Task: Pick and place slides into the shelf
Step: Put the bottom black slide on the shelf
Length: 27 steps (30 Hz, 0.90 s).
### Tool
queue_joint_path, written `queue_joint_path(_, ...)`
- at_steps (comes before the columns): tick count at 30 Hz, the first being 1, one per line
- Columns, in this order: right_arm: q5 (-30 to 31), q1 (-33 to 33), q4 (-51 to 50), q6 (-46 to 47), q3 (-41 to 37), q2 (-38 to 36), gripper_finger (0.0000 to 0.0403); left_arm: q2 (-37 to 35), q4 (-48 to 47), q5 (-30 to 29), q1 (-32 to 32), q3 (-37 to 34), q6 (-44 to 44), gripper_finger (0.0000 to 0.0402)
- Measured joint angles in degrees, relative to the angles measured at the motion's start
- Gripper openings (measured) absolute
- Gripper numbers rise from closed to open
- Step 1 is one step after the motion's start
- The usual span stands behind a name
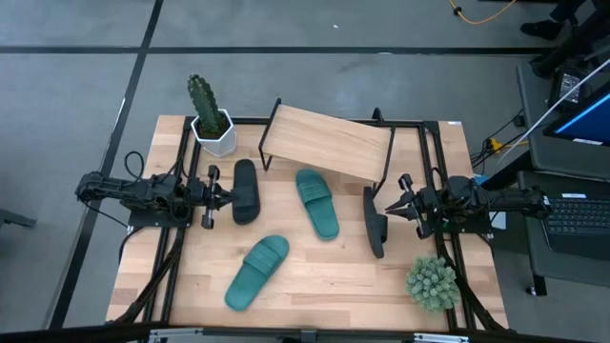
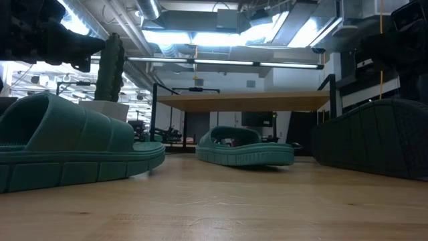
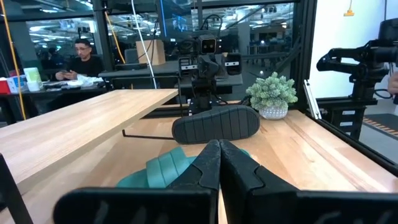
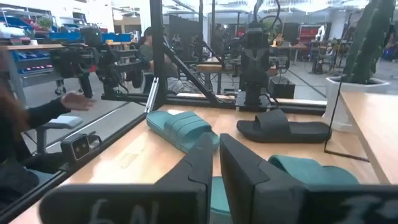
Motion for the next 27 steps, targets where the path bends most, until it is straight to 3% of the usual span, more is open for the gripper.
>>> queue_joint_path(27,0.1,0.0,4.4,-12.9,0.0,0.0,0.0033,0.0,0.0,0.0,0.0,0.0,0.0,0.0)
